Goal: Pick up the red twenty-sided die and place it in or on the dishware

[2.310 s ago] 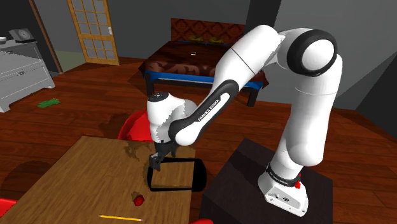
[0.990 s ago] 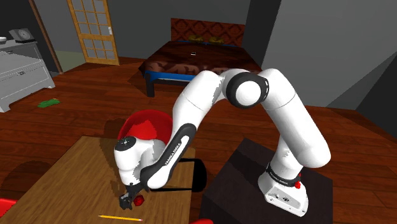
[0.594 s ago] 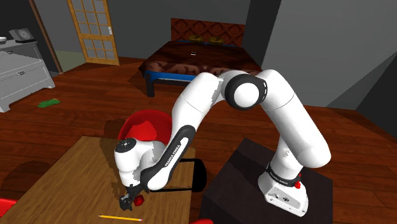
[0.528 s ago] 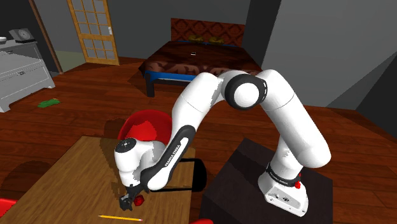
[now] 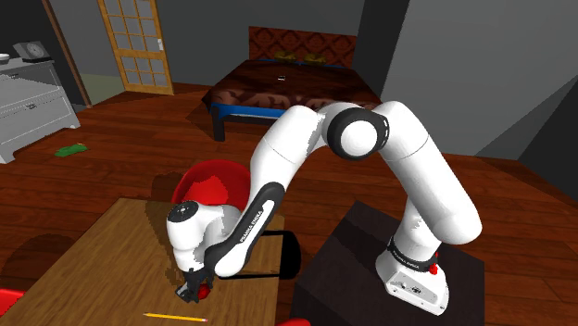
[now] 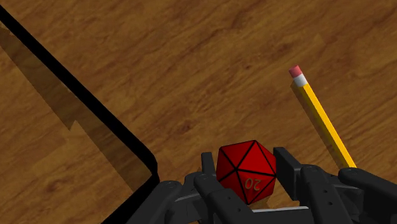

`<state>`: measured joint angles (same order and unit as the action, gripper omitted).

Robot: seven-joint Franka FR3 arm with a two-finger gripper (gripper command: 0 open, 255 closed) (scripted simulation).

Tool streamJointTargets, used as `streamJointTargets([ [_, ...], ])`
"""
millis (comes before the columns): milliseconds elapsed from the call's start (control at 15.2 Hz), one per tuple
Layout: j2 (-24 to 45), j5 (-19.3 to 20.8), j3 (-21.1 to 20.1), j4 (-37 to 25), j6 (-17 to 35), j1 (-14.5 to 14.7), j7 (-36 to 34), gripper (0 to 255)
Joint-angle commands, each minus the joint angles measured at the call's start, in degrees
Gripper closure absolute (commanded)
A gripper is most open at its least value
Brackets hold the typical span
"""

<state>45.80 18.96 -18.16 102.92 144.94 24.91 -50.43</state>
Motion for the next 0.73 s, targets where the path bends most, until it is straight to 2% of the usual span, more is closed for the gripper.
streamJointTargets([
  [0, 0.0, 0.0, 0.0, 0.0, 0.0, 0.0, 0.0, 255],
  [660, -4.4, -1.4, -1.6, 1.6, -2.9, -1.2, 0.7, 255],
])
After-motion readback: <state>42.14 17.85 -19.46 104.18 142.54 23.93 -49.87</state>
